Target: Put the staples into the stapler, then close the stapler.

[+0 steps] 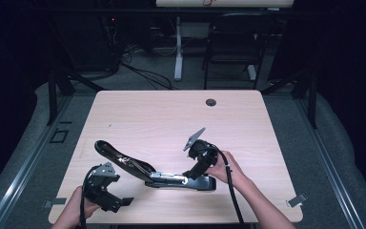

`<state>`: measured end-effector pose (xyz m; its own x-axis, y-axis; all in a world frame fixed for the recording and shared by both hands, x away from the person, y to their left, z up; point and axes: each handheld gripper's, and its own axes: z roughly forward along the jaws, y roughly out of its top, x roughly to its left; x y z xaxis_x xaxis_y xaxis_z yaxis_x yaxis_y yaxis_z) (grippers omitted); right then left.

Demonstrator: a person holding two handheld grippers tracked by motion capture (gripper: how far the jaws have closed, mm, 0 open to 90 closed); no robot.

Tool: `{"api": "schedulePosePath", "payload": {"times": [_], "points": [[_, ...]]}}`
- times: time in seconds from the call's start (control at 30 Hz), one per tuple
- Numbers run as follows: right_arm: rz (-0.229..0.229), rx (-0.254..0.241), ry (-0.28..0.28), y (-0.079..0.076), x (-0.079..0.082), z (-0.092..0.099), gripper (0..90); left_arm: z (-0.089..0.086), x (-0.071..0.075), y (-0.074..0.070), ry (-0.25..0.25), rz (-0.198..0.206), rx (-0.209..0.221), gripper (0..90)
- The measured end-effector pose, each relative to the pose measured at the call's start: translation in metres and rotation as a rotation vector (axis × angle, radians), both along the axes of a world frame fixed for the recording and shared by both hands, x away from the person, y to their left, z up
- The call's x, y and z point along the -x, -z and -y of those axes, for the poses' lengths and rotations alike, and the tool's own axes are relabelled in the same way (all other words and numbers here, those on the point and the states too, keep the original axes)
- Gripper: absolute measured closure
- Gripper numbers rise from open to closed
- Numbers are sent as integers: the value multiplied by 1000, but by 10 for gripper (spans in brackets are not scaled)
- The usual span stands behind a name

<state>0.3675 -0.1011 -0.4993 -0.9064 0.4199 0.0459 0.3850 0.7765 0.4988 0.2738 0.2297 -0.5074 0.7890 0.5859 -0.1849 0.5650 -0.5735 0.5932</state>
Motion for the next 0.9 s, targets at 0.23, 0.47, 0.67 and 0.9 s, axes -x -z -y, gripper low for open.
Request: {"api": "schedulePosePath", "payload": {"times": [0.23, 0.47, 0.67, 0.9], "points": [[0, 13, 3, 1, -1, 0, 146, -3, -1, 0, -32, -6, -9, 0], [10, 19, 3, -1, 0, -1, 152, -11, -5, -2, -128, -9, -13, 0], [17, 16, 8, -3, 1, -1, 154, -19, -9, -2, -234, -23, -8, 66], [25, 20, 11, -4, 1, -1, 158, -25, -10, -5, -337, 14, 6, 261]]}}
